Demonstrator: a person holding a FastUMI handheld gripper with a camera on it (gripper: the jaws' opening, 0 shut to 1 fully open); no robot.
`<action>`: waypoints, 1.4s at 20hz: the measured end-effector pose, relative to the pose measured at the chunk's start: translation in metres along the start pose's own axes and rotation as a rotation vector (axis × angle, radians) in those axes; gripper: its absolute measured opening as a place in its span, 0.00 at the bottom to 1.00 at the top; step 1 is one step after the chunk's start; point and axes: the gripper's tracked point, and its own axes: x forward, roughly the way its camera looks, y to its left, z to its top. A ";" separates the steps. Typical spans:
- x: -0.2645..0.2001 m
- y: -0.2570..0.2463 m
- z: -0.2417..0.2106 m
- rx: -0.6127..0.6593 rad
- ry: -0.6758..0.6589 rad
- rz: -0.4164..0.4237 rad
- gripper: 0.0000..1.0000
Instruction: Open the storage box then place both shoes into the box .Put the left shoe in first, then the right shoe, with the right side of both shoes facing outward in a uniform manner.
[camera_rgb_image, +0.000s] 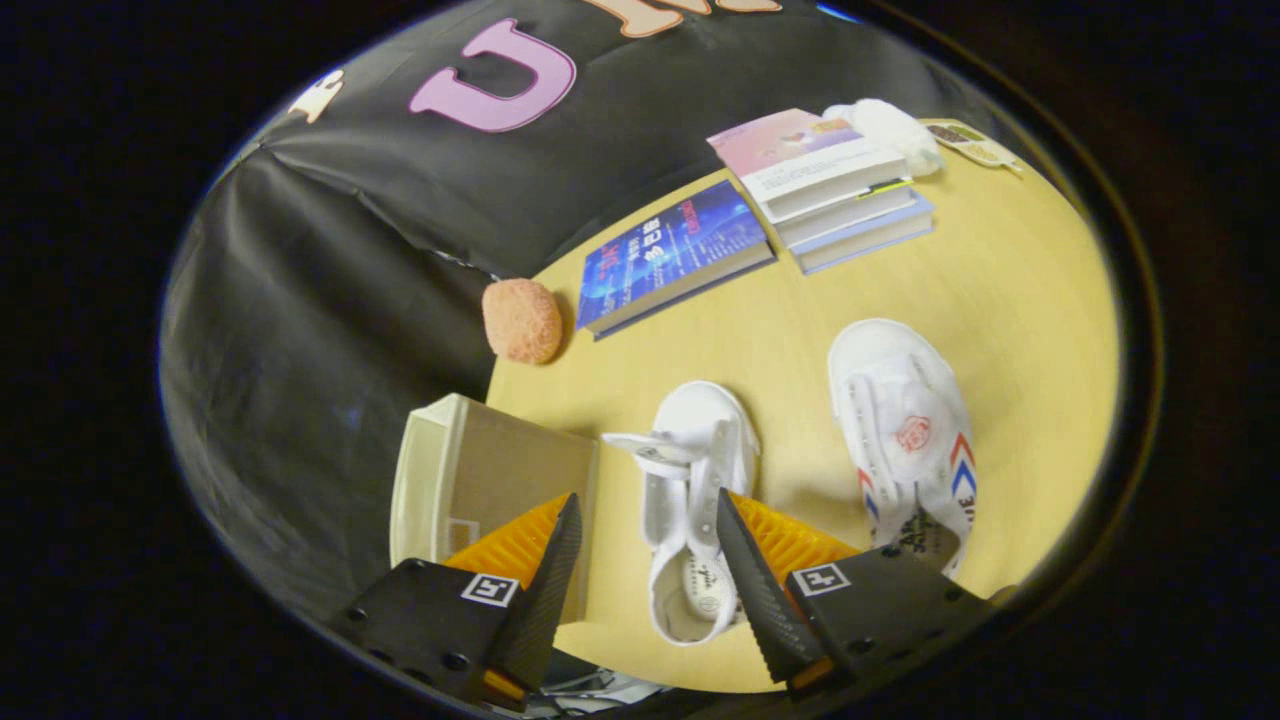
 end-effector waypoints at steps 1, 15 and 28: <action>0.004 -0.008 -0.004 -0.011 0.014 -0.024 0.46; 0.078 -0.045 -0.032 0.022 0.152 -0.217 0.46; 0.062 -0.033 -0.033 0.304 0.130 -0.127 0.03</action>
